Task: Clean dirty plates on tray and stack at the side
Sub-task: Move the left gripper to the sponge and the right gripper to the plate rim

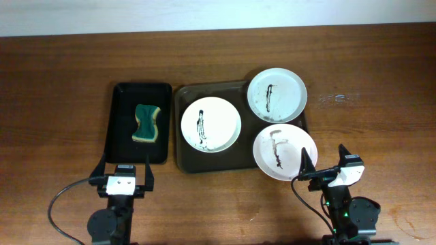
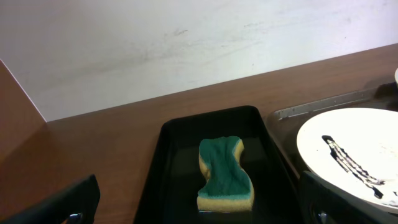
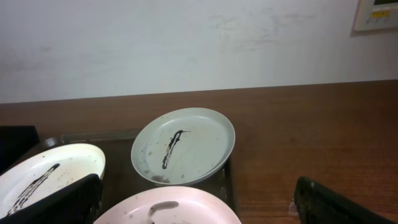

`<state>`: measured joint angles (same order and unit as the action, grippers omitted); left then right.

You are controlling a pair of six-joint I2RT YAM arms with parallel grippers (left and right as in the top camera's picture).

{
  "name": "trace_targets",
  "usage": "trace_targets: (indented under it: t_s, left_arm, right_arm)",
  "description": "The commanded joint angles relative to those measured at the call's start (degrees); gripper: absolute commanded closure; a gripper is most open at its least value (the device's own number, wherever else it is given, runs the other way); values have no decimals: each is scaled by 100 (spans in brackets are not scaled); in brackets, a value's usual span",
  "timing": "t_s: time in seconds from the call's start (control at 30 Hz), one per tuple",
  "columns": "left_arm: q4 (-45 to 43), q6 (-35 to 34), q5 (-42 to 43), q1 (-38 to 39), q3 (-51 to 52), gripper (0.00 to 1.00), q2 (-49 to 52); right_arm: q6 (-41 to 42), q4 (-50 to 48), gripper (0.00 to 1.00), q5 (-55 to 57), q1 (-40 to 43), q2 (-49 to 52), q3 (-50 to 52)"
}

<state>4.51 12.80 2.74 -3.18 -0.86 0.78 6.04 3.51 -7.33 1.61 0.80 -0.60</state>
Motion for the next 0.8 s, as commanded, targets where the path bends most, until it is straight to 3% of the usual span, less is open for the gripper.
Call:
trace_targets:
  t_s: [0.0,0.3,0.43,0.5,0.67,0.77]
  left_arm:
    - [9,15,-59,17,35,0,-33]
    - [7,17,-70,15,35,0,-33]
    - [-190,9,841,13,31,1,-33]
    - [-483,-74,841,13,-87,0,-31]
    - [144,-72,752,13,-1665,1,960]
    - [791,-72,756,13,-3139,1,2382]
  right_arm:
    - [17,37,1,33,-48,-31,28]
    - [20,20,1,22,-48,-31,28]
    - [17,-247,1,-570,-48,-31,13]
    - [20,-238,1,-922,-48,-24,-170]
    - [17,-7,1,-1668,-48,442,-1307]
    - [17,549,1,-1698,-48,1705,-2684]
